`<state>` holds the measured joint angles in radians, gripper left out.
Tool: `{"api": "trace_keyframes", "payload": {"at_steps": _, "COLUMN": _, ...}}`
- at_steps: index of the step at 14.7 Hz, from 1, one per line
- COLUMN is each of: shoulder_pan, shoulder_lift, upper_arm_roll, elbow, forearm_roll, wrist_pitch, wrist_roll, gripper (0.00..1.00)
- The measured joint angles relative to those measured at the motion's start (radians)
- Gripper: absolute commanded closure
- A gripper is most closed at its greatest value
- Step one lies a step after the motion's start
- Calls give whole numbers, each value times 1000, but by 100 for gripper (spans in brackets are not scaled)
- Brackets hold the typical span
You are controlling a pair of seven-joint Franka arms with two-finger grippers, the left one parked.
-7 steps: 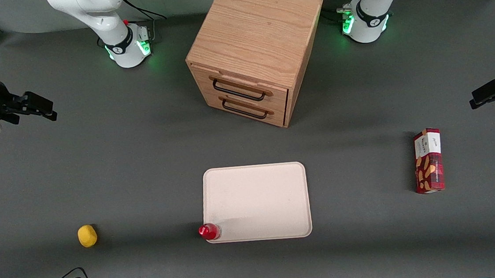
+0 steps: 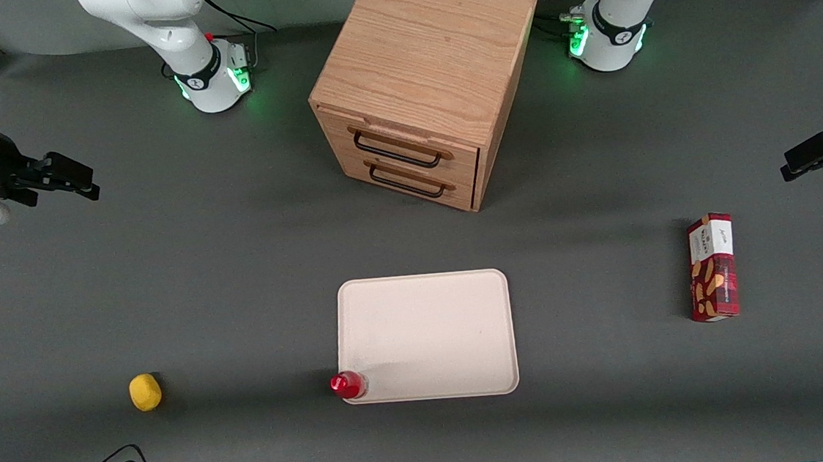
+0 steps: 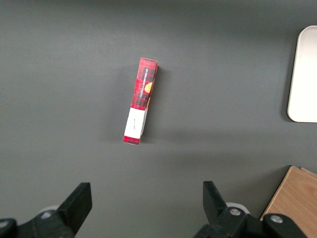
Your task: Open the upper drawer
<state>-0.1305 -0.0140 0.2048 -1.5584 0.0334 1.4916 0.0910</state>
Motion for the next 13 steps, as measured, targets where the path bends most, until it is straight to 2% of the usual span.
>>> {"api": "trace_keyframes", "payload": {"at_steps": 2, "shoulder_pan": 17, "shoulder_lift": 1, "upper_arm_roll": 7, "elbow": 0, "forearm_roll": 63, "wrist_pitch": 13, "wrist_roll": -1, "gripper": 0}}
{"api": "trace_keyframes", "payload": {"at_steps": 4, "shoulder_pan": 56, "shoulder_lift": 6, "upper_arm_roll": 12, "elbow": 0, "forearm_roll": 93, "wrist_pitch": 27, "wrist_roll": -2, "gripper": 0}}
{"api": "trace_keyframes", "payload": {"at_steps": 9, "shoulder_pan": 230, "shoulder_lift": 62, "upper_arm_roll": 33, "elbow": 22, "forearm_roll": 100, "wrist_pitch": 64, "wrist_roll": -2, "gripper": 0}}
{"api": "trace_keyframes", "payload": {"at_steps": 13, "shoulder_pan": 342, "shoulder_lift": 148, "upper_arm_roll": 114, "elbow": 93, "forearm_roll": 100, "wrist_pitch": 70, "wrist_roll": -2, "gripper": 0}}
